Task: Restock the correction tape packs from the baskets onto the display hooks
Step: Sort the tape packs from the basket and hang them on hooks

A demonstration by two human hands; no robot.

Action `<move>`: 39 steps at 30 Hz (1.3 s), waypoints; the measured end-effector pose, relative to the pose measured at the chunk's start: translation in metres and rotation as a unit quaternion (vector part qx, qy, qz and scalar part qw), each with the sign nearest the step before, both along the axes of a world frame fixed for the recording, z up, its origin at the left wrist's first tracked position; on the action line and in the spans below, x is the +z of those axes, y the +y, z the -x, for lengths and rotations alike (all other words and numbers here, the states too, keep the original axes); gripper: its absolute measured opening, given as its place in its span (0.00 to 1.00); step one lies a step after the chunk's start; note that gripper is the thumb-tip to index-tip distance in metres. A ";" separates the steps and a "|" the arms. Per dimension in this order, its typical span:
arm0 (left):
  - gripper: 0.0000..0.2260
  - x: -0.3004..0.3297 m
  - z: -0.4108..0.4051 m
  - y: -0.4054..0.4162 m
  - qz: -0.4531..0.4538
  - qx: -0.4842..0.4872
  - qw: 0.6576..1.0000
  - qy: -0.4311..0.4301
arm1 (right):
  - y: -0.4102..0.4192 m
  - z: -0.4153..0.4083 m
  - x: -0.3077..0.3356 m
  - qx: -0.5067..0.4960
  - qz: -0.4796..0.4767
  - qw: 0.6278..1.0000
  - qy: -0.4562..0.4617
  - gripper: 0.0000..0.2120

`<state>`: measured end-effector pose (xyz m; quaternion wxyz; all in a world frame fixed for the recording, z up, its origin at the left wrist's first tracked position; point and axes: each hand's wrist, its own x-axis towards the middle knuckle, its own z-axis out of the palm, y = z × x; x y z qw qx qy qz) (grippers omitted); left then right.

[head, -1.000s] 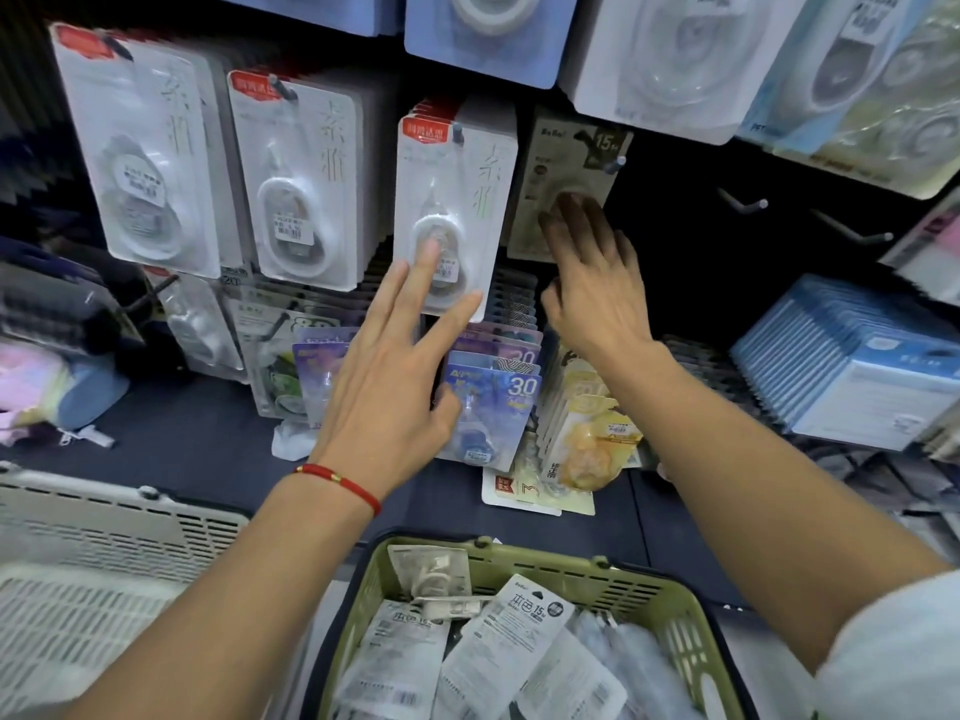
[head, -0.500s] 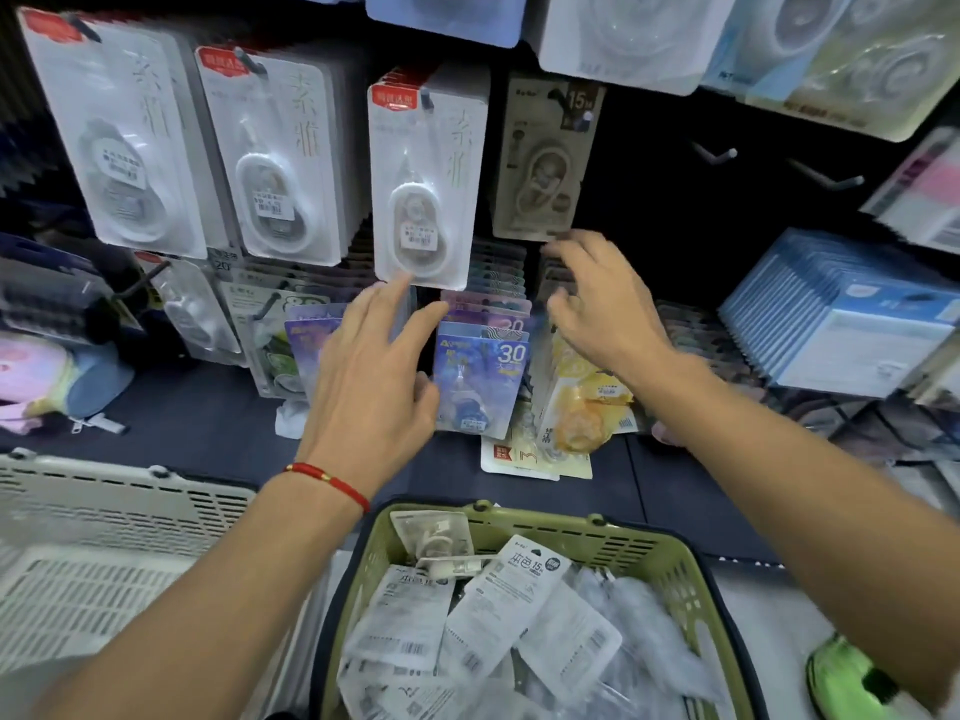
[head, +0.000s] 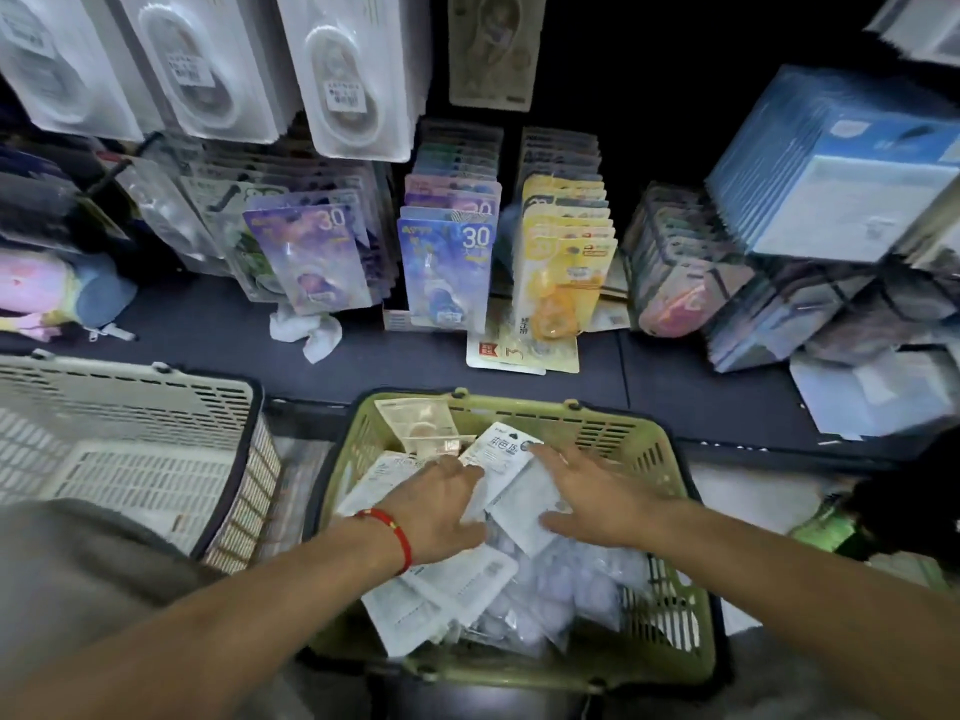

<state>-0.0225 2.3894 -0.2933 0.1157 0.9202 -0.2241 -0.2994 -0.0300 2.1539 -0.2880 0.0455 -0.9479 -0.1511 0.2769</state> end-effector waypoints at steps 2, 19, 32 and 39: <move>0.26 -0.007 0.003 -0.006 -0.031 0.011 0.999 -0.004 | 0.005 0.008 -0.012 -0.028 -0.010 0.999 0.012 0.56; 0.19 0.041 -0.008 0.023 0.184 0.355 0.916 -0.015 | 0.015 0.015 -0.034 0.054 0.083 0.994 -0.037 0.34; 0.12 0.044 0.025 0.057 0.436 0.701 0.547 0.142 | 0.038 0.005 0.045 -0.448 -0.609 0.652 0.056 0.12; 0.14 0.037 0.044 0.035 0.510 0.657 0.540 0.131 | 0.113 0.010 0.001 -0.320 -0.517 0.786 0.115 0.05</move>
